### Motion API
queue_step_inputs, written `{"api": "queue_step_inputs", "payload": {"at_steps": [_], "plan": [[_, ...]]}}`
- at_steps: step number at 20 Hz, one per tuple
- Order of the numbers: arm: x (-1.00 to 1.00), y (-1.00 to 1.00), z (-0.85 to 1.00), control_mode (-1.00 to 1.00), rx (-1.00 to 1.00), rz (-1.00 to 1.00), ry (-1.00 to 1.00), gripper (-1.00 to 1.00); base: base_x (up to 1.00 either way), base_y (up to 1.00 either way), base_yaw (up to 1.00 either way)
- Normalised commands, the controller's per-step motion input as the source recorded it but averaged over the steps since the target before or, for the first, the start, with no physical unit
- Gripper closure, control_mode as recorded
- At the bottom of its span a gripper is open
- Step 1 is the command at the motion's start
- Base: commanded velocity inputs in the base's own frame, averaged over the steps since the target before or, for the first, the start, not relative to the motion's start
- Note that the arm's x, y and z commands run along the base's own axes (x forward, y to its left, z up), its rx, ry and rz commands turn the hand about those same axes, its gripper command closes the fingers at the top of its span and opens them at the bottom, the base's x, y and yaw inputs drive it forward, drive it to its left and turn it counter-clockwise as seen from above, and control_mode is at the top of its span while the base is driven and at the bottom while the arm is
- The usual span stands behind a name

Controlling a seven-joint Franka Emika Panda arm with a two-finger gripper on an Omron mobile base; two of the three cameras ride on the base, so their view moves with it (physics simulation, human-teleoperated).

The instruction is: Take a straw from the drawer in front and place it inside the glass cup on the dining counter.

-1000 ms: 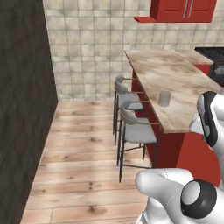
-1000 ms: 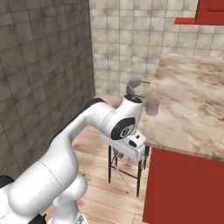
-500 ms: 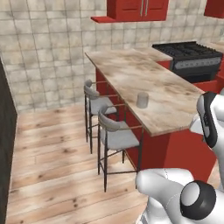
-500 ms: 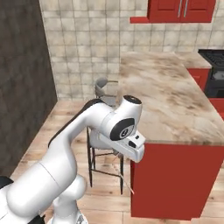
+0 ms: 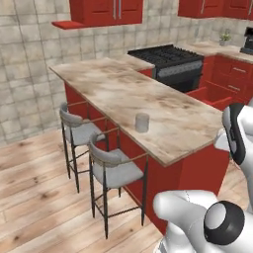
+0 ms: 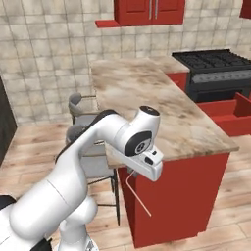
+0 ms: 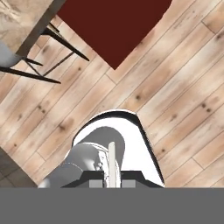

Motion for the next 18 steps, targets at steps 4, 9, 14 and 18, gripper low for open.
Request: {"api": "queue_step_inputs", "payload": {"at_steps": [4,9,14,18], "plan": [[0.00,0.00,0.00,1.00,0.00,0.00,0.00,1.00,0.01,0.60,-0.47],[0.00,0.00,0.00,1.00,0.00,0.00,0.00,1.00,0.09,0.63,-0.49],[0.00,0.00,0.00,1.00,0.00,0.00,0.00,1.00,0.18,0.69,-0.48],[0.00,0.00,0.00,1.00,0.00,0.00,0.00,1.00,0.18,0.67,-0.46]]}}
